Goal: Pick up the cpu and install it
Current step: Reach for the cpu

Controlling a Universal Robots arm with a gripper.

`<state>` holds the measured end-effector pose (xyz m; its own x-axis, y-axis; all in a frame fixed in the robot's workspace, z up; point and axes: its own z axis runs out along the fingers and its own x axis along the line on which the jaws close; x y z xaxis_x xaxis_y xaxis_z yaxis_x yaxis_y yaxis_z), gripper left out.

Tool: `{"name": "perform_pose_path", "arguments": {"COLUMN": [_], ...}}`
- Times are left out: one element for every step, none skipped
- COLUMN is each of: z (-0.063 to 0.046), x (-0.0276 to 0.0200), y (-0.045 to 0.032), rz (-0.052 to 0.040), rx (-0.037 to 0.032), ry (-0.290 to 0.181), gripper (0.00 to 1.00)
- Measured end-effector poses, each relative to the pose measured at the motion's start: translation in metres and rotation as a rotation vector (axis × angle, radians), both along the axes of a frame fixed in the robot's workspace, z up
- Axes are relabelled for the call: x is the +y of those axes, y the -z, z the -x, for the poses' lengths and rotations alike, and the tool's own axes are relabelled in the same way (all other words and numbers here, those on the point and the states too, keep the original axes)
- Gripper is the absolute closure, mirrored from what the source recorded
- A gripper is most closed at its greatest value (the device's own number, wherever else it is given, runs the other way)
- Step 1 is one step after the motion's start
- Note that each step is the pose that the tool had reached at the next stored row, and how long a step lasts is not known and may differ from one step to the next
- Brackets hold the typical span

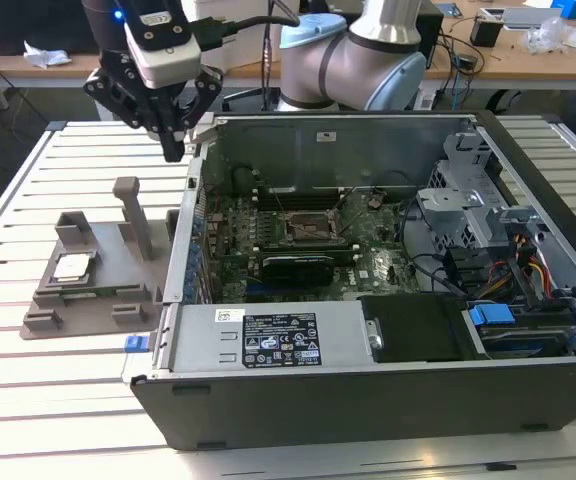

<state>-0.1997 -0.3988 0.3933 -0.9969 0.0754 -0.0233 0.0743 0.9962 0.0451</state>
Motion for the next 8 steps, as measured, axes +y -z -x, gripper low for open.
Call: {"name": "perform_pose_path", "arguments": {"z": [0.005,0.008,0.01,0.014,0.017,0.02,0.026,0.034], "x": [0.0,0.0,0.0,0.0,0.0,0.0,-0.0001,0.0], "y": [0.0,0.0,0.0,0.0,0.0,0.0,-0.0001,0.0], "rz": [0.0001,0.0001,0.0,0.0,0.0,0.0,0.0001,0.0], "rx": [0.0,0.0,0.0,0.0,0.0,0.0,0.0001,0.0], "ry": [0.0,0.0,0.0,0.0,0.0,0.0,0.0,0.0], "gripper": [0.89,0.89,0.89,0.89,0.89,0.89,0.89,0.89]}}
